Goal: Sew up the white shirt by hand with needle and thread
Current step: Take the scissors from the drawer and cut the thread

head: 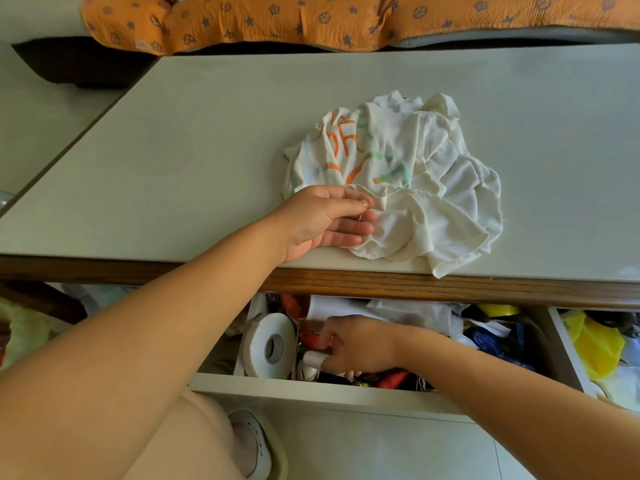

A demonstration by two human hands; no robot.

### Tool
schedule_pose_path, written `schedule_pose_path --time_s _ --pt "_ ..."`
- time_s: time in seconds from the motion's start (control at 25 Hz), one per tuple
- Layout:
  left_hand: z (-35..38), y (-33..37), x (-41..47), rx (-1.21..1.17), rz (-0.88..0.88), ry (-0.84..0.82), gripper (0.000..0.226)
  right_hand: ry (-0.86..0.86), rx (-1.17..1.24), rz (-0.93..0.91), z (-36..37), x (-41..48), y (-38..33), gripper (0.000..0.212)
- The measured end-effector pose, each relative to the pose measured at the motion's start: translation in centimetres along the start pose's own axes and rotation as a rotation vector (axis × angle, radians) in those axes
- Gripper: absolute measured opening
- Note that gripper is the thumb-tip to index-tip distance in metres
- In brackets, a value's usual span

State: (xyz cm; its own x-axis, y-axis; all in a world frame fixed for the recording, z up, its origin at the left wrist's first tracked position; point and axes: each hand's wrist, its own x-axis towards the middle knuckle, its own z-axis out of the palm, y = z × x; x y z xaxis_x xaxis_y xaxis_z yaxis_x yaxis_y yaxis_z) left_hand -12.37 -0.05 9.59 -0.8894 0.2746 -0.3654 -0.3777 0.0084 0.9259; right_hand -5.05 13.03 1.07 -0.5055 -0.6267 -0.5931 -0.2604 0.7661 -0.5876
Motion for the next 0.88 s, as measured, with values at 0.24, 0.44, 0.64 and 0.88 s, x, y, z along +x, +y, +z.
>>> schedule_pose_path --time_s 0.24,0.44,0.64,0.88 --pt "0.4 0.9 -0.9 0.061 0.018 -0.037 0.008 0.407 -0.106 -0.2 -6.5 -7.4 -3.7 0.038" --pt "1.5 1.5 -1.8 0.15 0.058 -0.031 0.008 0.861 -0.056 -0.174 -10.8 -8.3 -2.0 0.013" --pt "3.2 2.1 -1.2 0.364 0.167 0.095 0.012 0.947 0.192 -0.081 -11.3 -8.3 -1.5 0.011" --pt "5.0 2.5 -0.9 0.521 0.316 0.051 0.01 0.726 0.938 0.249 -13.5 -8.6 0.3 0.058"
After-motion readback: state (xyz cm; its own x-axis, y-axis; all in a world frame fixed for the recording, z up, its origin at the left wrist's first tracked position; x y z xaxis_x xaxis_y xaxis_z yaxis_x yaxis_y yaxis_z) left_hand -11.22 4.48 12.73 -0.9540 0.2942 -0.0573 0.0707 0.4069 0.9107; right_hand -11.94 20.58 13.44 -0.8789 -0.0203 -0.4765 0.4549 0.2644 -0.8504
